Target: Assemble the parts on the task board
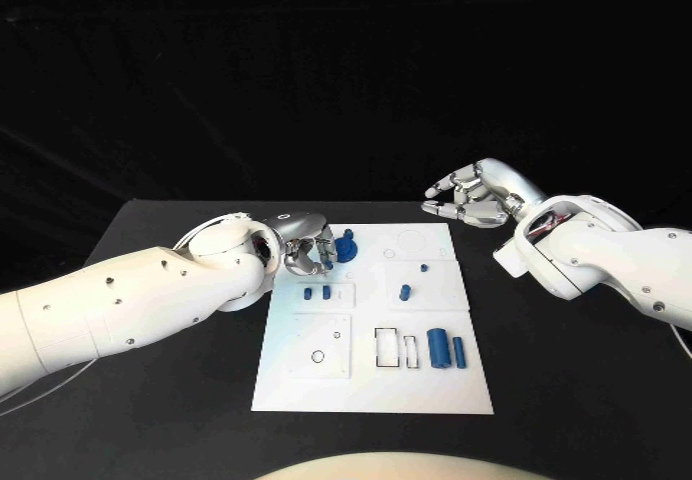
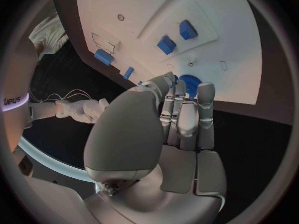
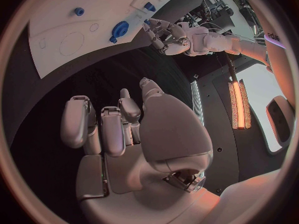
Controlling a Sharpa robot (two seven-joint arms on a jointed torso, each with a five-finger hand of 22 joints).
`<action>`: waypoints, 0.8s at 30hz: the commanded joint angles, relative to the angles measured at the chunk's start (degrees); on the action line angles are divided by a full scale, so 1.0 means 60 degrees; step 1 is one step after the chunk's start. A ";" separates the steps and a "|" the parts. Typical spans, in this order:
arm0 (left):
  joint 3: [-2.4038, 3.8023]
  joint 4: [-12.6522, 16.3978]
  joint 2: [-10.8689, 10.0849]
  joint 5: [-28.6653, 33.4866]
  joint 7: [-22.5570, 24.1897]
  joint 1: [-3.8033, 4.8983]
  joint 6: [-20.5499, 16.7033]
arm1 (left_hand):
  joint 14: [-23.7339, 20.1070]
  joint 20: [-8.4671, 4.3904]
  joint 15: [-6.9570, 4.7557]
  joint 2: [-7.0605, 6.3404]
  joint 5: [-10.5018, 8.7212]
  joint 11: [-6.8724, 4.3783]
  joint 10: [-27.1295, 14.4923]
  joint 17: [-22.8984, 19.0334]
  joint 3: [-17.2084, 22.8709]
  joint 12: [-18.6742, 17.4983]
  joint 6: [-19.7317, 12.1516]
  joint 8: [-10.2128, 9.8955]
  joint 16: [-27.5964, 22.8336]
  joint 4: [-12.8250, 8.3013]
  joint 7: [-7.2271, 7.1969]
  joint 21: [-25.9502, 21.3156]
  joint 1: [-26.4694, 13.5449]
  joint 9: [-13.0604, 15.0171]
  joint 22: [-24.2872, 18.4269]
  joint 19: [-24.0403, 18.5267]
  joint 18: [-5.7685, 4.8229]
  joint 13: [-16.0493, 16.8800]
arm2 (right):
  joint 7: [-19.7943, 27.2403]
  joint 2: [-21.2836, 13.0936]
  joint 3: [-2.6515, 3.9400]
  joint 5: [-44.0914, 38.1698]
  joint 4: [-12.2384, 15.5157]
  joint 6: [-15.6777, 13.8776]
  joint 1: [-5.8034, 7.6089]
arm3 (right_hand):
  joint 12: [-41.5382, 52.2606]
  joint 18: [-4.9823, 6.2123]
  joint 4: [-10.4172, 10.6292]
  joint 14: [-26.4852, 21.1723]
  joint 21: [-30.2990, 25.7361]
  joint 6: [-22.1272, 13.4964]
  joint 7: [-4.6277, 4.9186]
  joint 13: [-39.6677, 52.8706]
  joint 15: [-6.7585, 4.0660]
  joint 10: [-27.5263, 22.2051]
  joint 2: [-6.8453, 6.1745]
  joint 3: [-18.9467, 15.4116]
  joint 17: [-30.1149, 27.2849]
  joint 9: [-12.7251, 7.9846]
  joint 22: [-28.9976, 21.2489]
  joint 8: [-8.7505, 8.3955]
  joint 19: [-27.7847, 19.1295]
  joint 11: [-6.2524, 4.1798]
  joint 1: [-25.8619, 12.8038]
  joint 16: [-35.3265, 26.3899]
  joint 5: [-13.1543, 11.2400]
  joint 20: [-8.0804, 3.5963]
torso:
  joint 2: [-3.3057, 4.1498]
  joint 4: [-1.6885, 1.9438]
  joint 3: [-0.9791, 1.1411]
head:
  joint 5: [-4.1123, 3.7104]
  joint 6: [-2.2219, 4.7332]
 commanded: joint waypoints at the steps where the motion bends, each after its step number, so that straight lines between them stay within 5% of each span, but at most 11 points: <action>1: 0.0008 -0.0072 -0.0031 0.0198 -0.0116 -0.0001 0.0233 | 0.0081 0.0003 0.0004 -0.0002 -0.0005 -0.0005 0.0049 -0.0015 0.0047 -0.0053 0.0103 -0.0061 0.0036 0.0032 -0.0002 0.0039 -0.0143 -0.0018 0.0001 0.0074 -0.0116 0.0001 | 0.0088 0.0011 0.0002 -0.0020 -0.0009 0.0004 -0.0012 | 0.0019 0.0111 -0.0007 0.0438 -0.0026 -0.0040 0.0023 0.0008 -0.0049 -0.0024 0.0075 0.0019 0.0165 -0.0005 0.0334 0.0043 -0.0064 0.0000 0.0048 -0.0027 0.0066 -0.0014 | 0.0013 -0.0003 -0.0002 | 0.0031 0.0000; 24: -0.0076 -0.0665 0.0222 0.0245 -0.0130 -0.0052 0.0520 | 0.0078 0.0004 0.0002 -0.0004 -0.0007 -0.0010 0.0060 -0.0035 0.0050 -0.0067 0.0111 -0.0069 0.0030 0.0033 -0.0009 0.0043 -0.0158 -0.0021 0.0009 0.0079 -0.0118 0.0002 | 0.0076 0.0007 0.0002 -0.0019 0.0030 0.0010 -0.0026 | 0.0013 0.0112 -0.0006 0.0438 -0.0032 -0.0039 0.0023 0.0001 -0.0050 -0.0027 0.0076 0.0019 0.0163 -0.0005 0.0331 0.0046 -0.0066 -0.0001 0.0048 -0.0030 0.0073 -0.0015 | 0.0021 -0.0027 0.0007 | 0.0068 -0.0063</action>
